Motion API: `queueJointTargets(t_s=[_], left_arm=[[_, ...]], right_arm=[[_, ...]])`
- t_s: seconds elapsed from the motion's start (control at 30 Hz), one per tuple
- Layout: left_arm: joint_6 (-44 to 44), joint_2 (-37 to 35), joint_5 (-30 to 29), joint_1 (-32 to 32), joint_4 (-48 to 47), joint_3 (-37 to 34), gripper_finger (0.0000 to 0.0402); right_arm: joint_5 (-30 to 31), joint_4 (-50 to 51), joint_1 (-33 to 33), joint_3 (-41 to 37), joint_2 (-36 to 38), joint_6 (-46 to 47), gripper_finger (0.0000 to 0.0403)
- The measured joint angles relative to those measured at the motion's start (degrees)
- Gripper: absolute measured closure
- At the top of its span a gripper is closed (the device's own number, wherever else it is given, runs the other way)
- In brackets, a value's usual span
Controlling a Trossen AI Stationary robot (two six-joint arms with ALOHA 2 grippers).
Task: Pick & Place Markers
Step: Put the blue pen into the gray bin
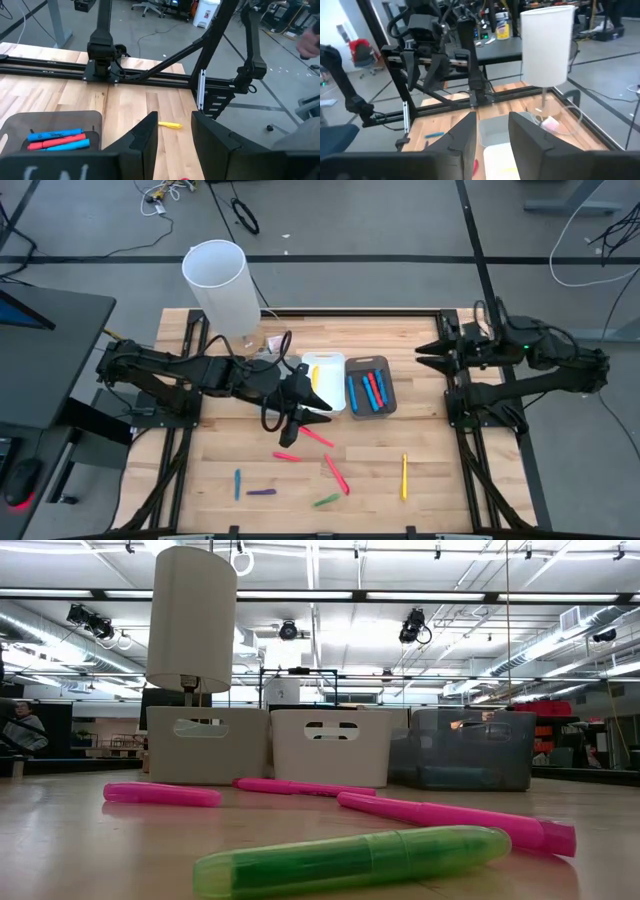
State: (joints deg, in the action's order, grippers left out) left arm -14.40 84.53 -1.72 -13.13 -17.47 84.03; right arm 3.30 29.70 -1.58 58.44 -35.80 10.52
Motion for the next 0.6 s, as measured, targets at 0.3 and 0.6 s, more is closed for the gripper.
queueJointTargets(t_s=[0.3,0.6], left_arm=[[-1.49,0.02,0.00,0.00,0.02,0.00,0.0278],[-1.74,0.04,0.00,0.00,0.04,0.00,0.0278]], right_arm=[[6.49,1.61,0.00,-15.10,17.24,9.66,0.0291],[8.61,-1.17,0.00,-30.52,31.80,14.94,0.0291]])
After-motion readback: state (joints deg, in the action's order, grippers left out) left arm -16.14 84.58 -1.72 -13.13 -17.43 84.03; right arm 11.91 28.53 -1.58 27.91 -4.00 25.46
